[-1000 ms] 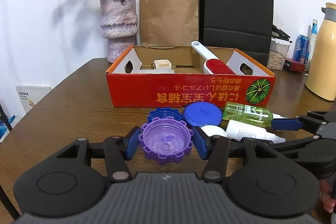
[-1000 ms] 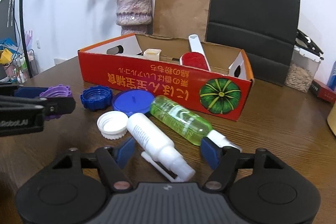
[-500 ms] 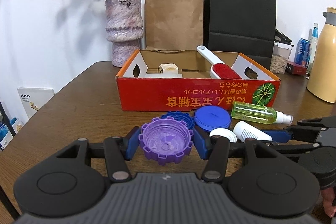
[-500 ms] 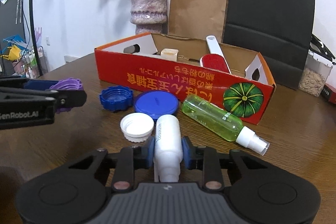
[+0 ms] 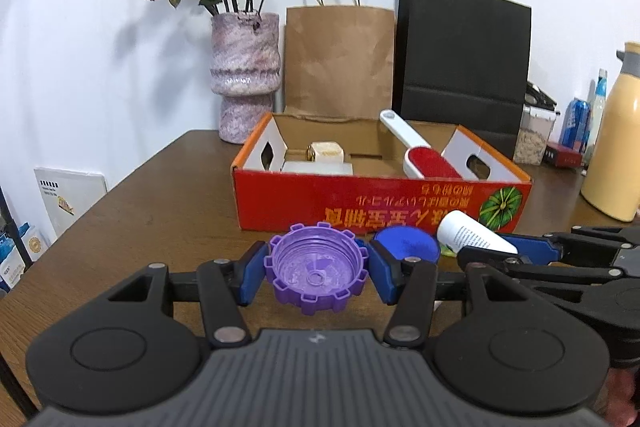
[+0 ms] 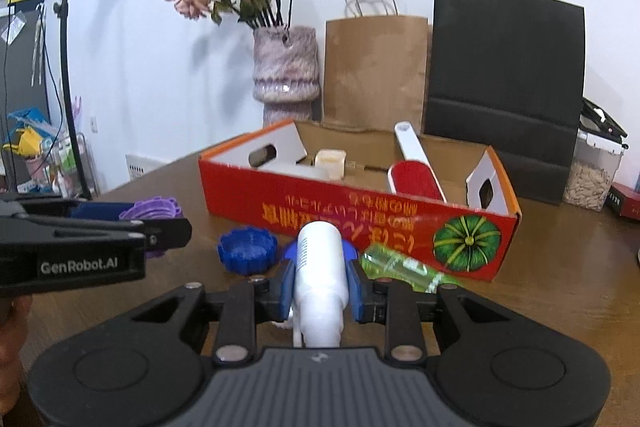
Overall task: Organize rigid objects
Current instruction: 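Carry the purple cap and white spray bottle over the cardboard box, then release the purple cap and white spray bottle into the box, then move both tools back toward the remaining caps on the table, then grasp the white cap with the right tool while the left tool grasps the blue ridged cap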
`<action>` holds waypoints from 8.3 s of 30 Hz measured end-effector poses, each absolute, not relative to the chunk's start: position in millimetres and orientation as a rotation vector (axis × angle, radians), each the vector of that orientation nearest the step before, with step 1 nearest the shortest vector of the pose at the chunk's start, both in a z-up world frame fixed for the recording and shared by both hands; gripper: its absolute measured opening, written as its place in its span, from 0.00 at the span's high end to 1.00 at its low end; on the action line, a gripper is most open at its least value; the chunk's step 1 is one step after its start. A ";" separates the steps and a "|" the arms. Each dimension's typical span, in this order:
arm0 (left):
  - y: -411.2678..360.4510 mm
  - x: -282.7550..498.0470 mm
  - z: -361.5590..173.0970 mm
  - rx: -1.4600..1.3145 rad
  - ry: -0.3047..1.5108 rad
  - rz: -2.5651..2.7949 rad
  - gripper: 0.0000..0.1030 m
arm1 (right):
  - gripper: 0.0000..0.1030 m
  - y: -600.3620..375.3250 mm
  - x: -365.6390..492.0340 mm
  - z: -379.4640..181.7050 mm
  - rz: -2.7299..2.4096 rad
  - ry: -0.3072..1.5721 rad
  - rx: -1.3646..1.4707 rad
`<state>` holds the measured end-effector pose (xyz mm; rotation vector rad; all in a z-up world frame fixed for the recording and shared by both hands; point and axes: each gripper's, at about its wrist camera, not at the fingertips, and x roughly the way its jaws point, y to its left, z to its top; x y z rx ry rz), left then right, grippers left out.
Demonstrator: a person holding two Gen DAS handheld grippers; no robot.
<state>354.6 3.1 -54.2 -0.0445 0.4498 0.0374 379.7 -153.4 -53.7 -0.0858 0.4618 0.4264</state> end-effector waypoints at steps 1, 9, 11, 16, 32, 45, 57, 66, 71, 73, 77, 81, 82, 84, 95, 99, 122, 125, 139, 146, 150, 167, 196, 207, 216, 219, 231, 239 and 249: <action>3.2 354.6 -51.9 -0.046 0.443 0.040 0.47 | 0.74 -152.3 380.3 -51.7 0.426 0.455 -0.080; 5.8 366.9 -33.3 -0.065 0.405 0.054 0.47 | 0.74 -143.6 388.5 -36.7 0.415 0.403 -0.046; 5.9 372.8 -28.6 -0.067 0.393 0.058 0.47 | 0.74 -141.4 392.0 -34.1 0.413 0.394 -0.039; 5.8 392.7 -17.2 -0.085 0.367 0.066 0.47 | 0.74 -138.9 406.0 -29.5 0.403 0.369 -0.030; 8.8 468.2 -7.6 -0.120 0.328 0.099 0.47 | 0.74 -144.8 474.8 -23.0 0.388 0.323 -0.003; 19.0 533.3 -25.3 -0.080 0.375 0.134 0.47 | 0.74 -132.9 536.3 -30.2 0.404 0.341 -0.057; 20.6 552.4 -36.2 -0.041 0.394 0.141 0.18 | 0.73 -132.9 557.9 -43.6 0.383 0.395 -0.106; 23.4 549.0 -34.0 -0.037 0.367 0.151 0.00 | 0.00 -145.3 558.8 -44.3 0.323 0.393 -0.088; 24.1 550.8 -34.8 -0.036 0.374 0.164 0.00 | 0.00 -143.4 559.8 -46.3 0.321 0.405 -0.096; 24.5 550.1 -34.6 -0.037 0.374 0.165 0.00 | 0.00 -143.0 558.9 -46.1 0.321 0.403 -0.097; 25.8 547.0 -33.0 -0.046 0.369 0.162 0.00 | 0.00 -144.5 557.1 -44.6 0.318 0.399 -0.092; 26.7 542.6 -31.7 -0.059 0.370 0.154 0.00 | 0.00 -146.2 552.9 -43.3 0.311 0.398 -0.093; 26.7 541.1 -31.2 -0.062 0.370 0.153 0.00 | 0.00 -146.8 551.7 -42.9 0.308 0.398 -0.094; 27.4 537.4 -30.1 -0.069 0.367 0.149 0.00 | 0.00 -148.1 548.4 -42.1 0.308 0.397 -0.094; 25.1 511.4 -29.9 -0.064 0.362 0.149 0.00 | 0.00 -153.6 521.9 -39.7 0.311 0.391 -0.113; 23.9 500.6 -33.3 -0.067 0.378 0.150 0.00 | 0.00 -157.6 508.5 -40.3 0.299 0.395 -0.116; 4.3 436.4 -52.6 -0.057 0.457 0.145 0.00 | 0.00 -188.6 441.3 -54.6 0.262 0.460 -0.109; -2.2 429.3 -57.3 -0.051 0.473 0.137 0.00 | 0.00 -193.4 434.9 -59.1 0.251 0.475 -0.117; -25.6 399.3 -73.0 -0.024 0.524 0.125 0.00 | 0.00 -220.2 407.8 -72.3 0.217 0.536 -0.095; -18.2 389.9 -79.4 -0.035 0.555 0.143 0.00 | 0.00 -212.5 396.4 -76.1 0.245 0.544 -0.122; -11.3 388.1 -81.1 -0.035 0.568 0.145 0.00 | 0.00 -203.3 390.7 -77.2 0.263 0.547 -0.138; 32.9 387.9 -78.7 -0.035 0.559 0.154 0.00 | 0.32 -126.6 389.9 -83.5 0.418 0.597 -0.173; 24.4 399.2 -82.4 -0.013 0.560 0.066 0.00 | 0.62 -162.3 409.2 -65.5 0.315 0.475 -0.079; 7.2 424.3 -92.9 0.044 0.602 0.069 0.00 | 0.62 -172.6 418.2 -64.6 0.303 0.444 -0.090; 2.7 443.0 -96.9 0.044 0.627 0.075 0.00 | 0.62 -172.3 421.8 -64.1 0.312 0.428 -0.104; 0.3 446.2 -97.2 0.049 0.622 0.063 0.00 | 0.62 -172.1 422.6 -64.4 0.314 0.429 -0.106; -1.9 453.0 -96.6 0.020 0.623 -0.019 0.46 | 0.62 -172.8 427.7 -66.4 0.315 0.441 -0.106; -0.4 440.4 -82.6 0.014 0.556 -0.001 0.46 | 0.62 -173.6 424.8 -64.4 0.316 0.422 -0.097; 1.6 431.9 -60.7 -0.004 0.472 0.016 0.46 | 0.62 -174.0 421.3 -52.8 0.324 0.371 -0.075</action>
